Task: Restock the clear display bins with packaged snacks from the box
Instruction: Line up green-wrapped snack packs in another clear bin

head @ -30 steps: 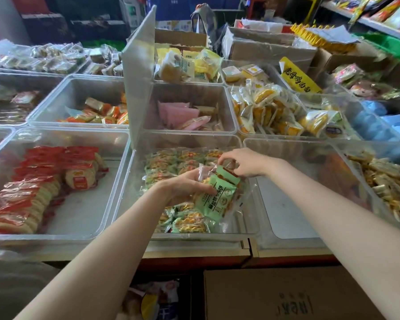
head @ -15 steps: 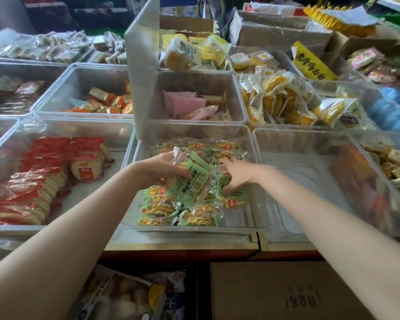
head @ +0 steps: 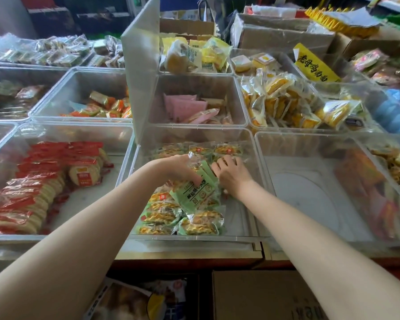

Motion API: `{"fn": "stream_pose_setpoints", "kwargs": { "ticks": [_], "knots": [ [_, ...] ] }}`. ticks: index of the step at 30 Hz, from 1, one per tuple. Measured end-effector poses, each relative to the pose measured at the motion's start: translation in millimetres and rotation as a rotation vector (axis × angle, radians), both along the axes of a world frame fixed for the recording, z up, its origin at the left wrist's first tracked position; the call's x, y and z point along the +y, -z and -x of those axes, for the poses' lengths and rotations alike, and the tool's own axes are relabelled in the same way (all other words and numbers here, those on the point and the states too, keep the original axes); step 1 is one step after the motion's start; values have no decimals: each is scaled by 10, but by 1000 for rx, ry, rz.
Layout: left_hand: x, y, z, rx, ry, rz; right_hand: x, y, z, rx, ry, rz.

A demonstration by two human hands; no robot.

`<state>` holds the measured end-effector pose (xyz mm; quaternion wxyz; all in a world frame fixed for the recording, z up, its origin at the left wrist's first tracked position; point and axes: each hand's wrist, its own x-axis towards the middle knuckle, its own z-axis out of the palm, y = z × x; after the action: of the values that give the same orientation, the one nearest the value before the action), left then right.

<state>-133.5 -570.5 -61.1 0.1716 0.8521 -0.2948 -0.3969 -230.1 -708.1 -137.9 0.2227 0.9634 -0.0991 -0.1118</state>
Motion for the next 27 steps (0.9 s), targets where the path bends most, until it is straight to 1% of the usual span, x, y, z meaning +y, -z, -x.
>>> {"fn": "stream_pose_setpoints", "kwargs": {
  "ticks": [1,3,4,5,6,7,9,10,12,15,17,18,20,21,23,24,25,26,27],
  "knots": [
    [-14,11,-5,-7,12,-9,-16,64,23,-64,-8,58],
    [-29,30,-14,-10,29,-18,-2,7,61,-86,-7,125],
    [-31,28,-14,-7,35,-22,-23,-19,83,-61,-8,116],
    [-33,19,-12,-6,39,-27,-81,-5,95,-51,-53,96],
    [-35,15,-21,-6,43,-31,-118,-72,98,8,-66,81],
    [-39,13,-33,-6,49,-37,-133,-166,85,25,-34,107],
    [-40,9,-49,-10,64,-49,-137,-267,54,-8,27,148],
    [-41,5,-49,-14,70,-51,-121,-241,46,-18,61,96],
    [-45,14,-46,-15,76,-46,-52,-125,28,54,128,20],
    [-43,23,-48,-9,79,-28,-13,-13,-19,63,48,54],
    [-39,3,-21,1,89,-19,-41,-62,0,110,17,-7],
    [-39,-23,-6,0,104,-8,-82,-92,1,132,26,-76],
    [-46,-105,16,-3,155,11,-137,-210,22,129,135,-295],
    [-67,-161,24,-10,181,21,-169,-325,40,72,199,-407],
    [-143,-274,41,-55,236,45,-247,-631,103,-139,291,-576],
    [-195,-320,46,-89,265,55,-298,-814,149,-220,312,-709],
    [-257,-361,58,-123,288,66,-354,-1010,202,-250,333,-897],
    [-325,-394,78,-158,304,79,-365,-1207,273,-221,359,-1117],
    [-397,-417,112,-182,320,95,-356,-1345,344,-144,365,-1272]
  ]
}}
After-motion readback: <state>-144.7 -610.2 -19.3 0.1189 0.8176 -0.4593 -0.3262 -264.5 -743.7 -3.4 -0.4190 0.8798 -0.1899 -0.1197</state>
